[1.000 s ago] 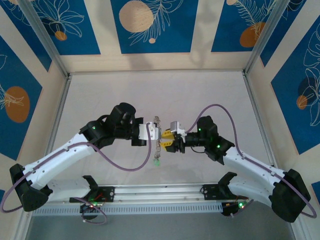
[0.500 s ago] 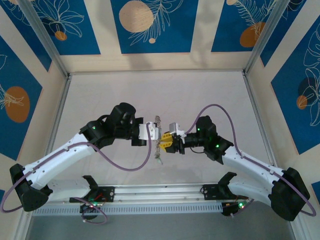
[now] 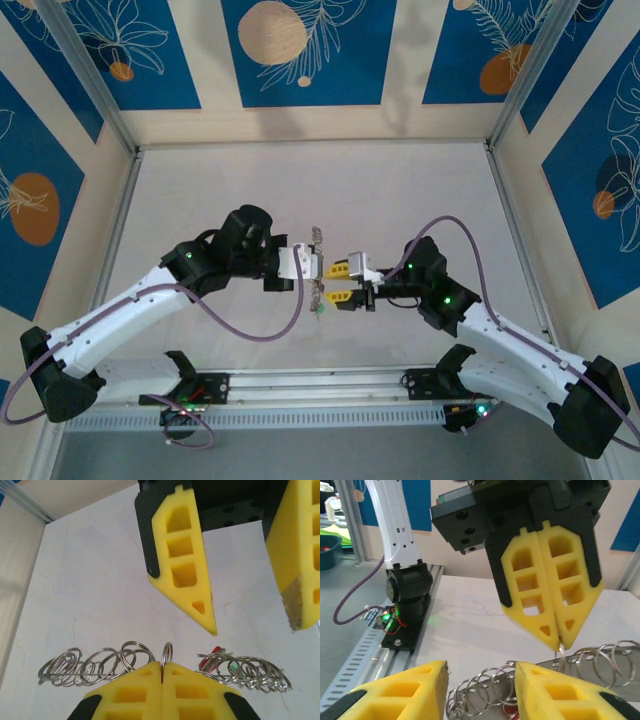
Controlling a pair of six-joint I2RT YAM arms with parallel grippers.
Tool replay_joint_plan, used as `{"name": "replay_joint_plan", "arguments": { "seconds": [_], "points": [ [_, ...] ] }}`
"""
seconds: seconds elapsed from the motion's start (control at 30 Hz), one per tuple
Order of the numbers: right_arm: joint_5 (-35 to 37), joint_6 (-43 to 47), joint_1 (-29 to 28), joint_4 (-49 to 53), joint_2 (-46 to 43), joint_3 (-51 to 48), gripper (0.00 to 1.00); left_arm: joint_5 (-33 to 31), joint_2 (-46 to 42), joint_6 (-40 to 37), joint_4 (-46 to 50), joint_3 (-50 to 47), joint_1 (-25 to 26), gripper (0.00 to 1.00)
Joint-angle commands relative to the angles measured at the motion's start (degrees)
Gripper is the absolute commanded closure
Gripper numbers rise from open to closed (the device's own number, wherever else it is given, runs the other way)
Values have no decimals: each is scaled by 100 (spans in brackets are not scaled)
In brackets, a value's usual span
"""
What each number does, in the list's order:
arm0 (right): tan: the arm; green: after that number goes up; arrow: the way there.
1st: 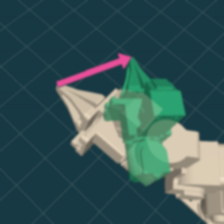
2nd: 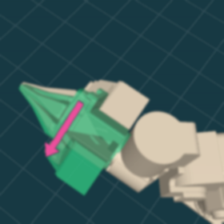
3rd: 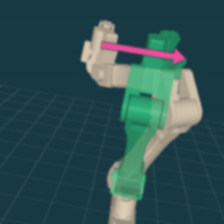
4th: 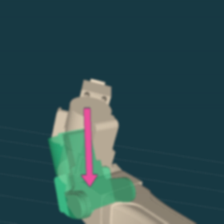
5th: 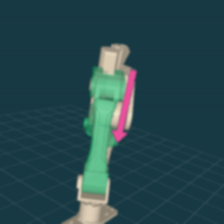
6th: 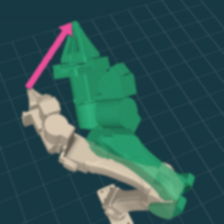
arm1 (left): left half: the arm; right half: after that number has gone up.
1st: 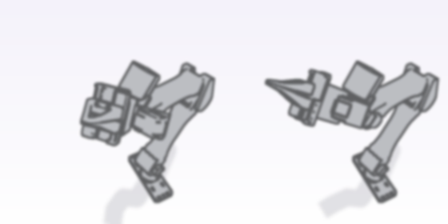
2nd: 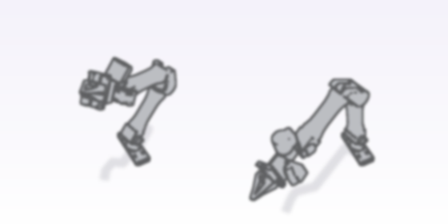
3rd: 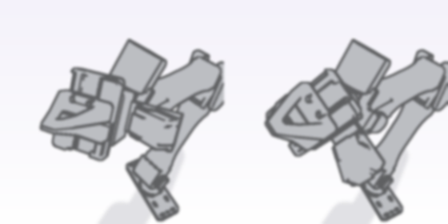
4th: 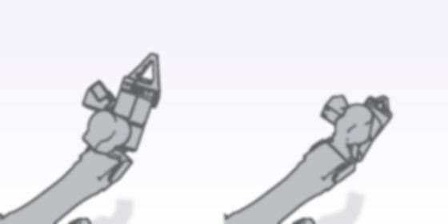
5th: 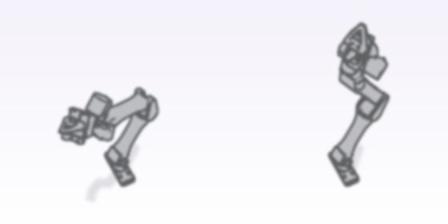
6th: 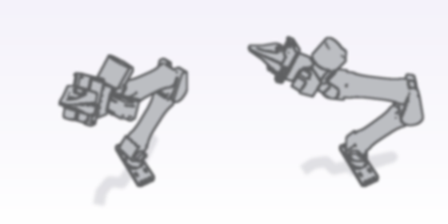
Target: Put the keys on the keyring
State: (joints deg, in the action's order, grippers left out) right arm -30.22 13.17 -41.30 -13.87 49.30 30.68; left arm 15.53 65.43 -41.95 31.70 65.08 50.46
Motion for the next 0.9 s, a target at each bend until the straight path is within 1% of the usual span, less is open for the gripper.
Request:
{"name": "replay_joint_plan", "arguments": {
  "seconds": [0.0,0.1,0.27,0.33,0.47,0.57,0.77,0.87],
  "points": [
    [382,78,-28,-106,-48,-85,62,205,-76,29,-305,22,52,100],
    [539,126,-30,-148,35,-71,63,205,-63,29,-314,22,46,100],
    [803,121,-37,-275,98,-88,60,248,-30,45,-288,35,43,100],
    [826,124,-36,-301,98,-105,58,253,-35,46,-288,31,46,100],
    [742,149,-32,-318,146,-74,58,285,-5,60,-288,22,47,100],
    [741,182,-41,-311,244,1,60,303,18,81,-288,31,46,100],
    [789,232,-53,-196,470,216,69,332,60,69,-279,39,46,100],
    [793,258,-66,-141,528,269,70,340,84,69,-261,40,49,100]
  ]
}}
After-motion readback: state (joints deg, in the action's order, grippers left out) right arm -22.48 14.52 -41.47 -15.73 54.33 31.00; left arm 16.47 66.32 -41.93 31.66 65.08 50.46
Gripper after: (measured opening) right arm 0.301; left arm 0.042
